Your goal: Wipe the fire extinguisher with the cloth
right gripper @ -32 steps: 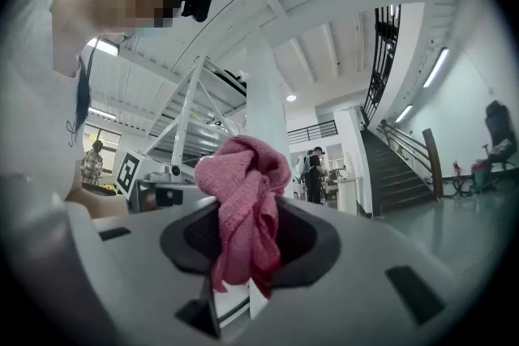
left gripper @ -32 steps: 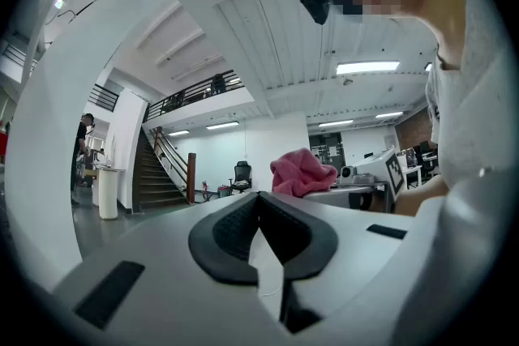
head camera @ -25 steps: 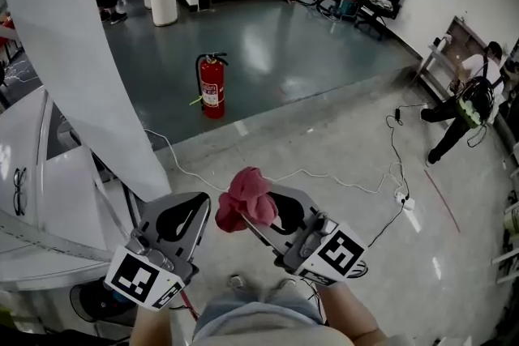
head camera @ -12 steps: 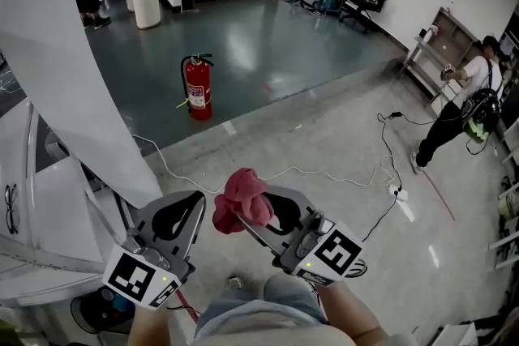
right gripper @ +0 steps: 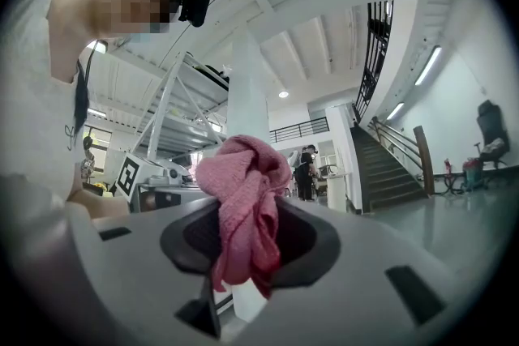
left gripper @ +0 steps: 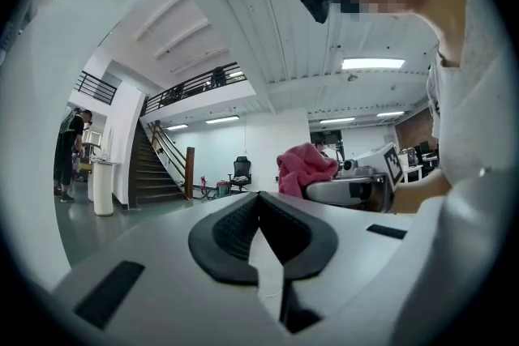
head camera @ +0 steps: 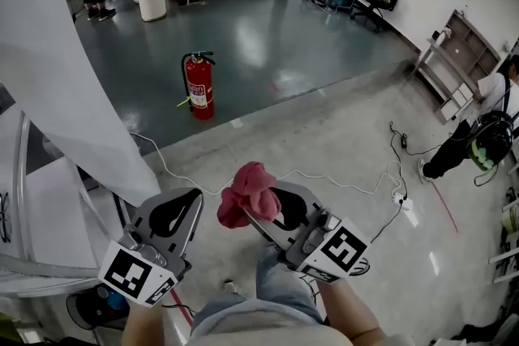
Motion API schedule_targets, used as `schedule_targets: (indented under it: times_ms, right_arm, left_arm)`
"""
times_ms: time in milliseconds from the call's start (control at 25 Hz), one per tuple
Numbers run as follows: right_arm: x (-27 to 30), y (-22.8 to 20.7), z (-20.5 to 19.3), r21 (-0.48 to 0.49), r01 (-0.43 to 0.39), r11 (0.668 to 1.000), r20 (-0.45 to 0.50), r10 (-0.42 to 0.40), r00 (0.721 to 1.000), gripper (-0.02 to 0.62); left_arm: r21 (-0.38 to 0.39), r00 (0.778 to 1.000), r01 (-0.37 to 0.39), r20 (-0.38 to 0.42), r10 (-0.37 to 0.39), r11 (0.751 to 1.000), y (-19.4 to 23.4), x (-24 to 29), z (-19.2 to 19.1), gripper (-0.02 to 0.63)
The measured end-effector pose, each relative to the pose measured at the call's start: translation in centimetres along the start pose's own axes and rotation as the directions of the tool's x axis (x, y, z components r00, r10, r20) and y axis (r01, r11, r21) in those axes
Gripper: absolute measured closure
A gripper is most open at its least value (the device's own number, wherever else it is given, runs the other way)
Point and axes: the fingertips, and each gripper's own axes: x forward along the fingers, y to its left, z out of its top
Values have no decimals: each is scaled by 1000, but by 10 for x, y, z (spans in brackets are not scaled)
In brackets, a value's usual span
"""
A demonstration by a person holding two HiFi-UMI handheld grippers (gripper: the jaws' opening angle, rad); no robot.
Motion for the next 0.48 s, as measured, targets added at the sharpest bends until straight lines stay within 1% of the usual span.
schedule_targets:
  times_ms: [240,480]
  right_arm:
    - [17,-81,8,-9,-88,996,-3,88,996,459]
    - [22,-174,24,-32,-177,984,-9,177,984,459]
  left_arm:
    - [4,997,-79,15,79,997,28,76,8,597]
    - [20,987,-160,36,159,987,47,163,22,597]
